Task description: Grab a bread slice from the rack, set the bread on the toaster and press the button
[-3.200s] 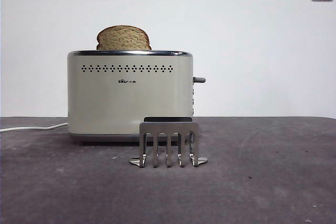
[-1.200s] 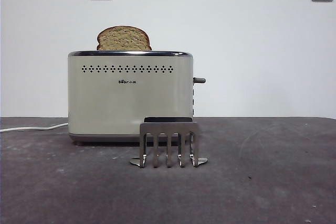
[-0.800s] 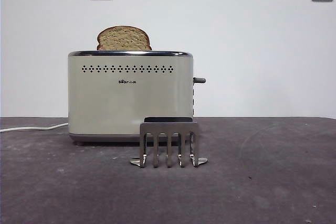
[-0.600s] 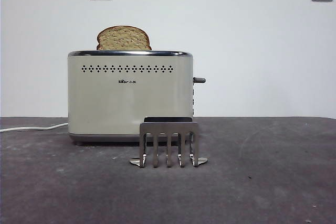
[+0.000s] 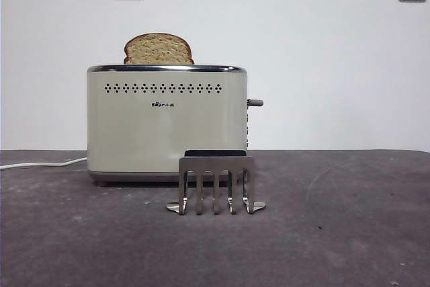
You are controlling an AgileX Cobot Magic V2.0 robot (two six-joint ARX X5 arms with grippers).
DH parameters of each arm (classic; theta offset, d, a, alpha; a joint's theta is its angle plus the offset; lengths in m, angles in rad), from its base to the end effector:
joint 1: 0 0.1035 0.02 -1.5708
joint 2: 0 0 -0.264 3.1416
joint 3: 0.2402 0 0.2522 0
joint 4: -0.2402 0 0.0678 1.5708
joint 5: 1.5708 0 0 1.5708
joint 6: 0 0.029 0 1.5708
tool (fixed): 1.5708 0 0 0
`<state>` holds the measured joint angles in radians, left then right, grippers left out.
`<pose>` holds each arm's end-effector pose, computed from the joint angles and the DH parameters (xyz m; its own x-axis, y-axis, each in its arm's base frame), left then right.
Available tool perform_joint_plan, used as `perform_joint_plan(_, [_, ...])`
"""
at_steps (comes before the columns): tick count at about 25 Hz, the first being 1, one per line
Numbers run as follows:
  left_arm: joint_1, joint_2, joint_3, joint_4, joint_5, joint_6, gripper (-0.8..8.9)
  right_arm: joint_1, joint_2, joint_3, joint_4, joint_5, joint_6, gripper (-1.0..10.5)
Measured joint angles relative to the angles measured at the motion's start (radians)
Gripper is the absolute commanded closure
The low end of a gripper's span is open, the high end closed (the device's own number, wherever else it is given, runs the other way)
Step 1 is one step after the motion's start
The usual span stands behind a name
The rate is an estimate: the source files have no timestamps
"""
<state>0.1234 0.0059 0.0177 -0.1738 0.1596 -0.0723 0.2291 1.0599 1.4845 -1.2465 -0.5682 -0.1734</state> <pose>0.0952 0.0072 0.1524 0.9865 -0.0378 -0.1592 0.0225 0.9950 -0.0969 0.1447 0.0498 0.4218 0.4367 0.6544 -0.6173 -0.6631 0.6979 0.2708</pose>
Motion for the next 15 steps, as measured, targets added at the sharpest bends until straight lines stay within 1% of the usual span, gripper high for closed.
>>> perform_joint_plan(1, [0.0,0.0,0.0,0.0,0.0,0.0,8.17,-0.002,0.0,0.0,0.002,0.004,-0.006,9.5])
perform_joint_plan(3, [0.0,0.0,0.0,0.0,0.0,0.0,8.17,-0.028,-0.017,-0.002,0.024,0.053,-0.047,9.5])
perform_joint_plan(4, [0.0,0.0,0.0,0.0,0.0,0.0,8.17,-0.056,-0.048,-0.011,0.069,0.072,-0.059,9.5])
perform_joint_plan(6, [0.0,0.0,0.0,0.0,0.0,0.0,8.17,-0.11,-0.148,-0.05,0.221,0.064,-0.051,9.5])
perform_joint_plan(7, [0.0,0.0,0.0,0.0,0.0,0.0,8.17,-0.129,-0.214,-0.091,0.316,0.059,-0.032,9.5])
perform_joint_plan(9, [0.0,0.0,0.0,0.0,0.0,0.0,8.17,-0.161,-0.357,-0.221,0.488,0.056,0.004,9.5])
perform_joint_plan(10, [0.0,0.0,0.0,0.0,0.0,0.0,8.17,-0.172,-0.432,-0.305,0.568,0.068,0.01,9.5])
perform_joint_plan(12, [0.0,0.0,0.0,0.0,0.0,0.0,8.17,-0.181,-0.555,-0.504,0.727,0.131,0.019,9.5])
perform_joint_plan(15, [0.0,0.0,0.0,0.0,0.0,0.0,8.17,-0.186,-0.653,-0.716,0.857,0.176,0.027,9.5])
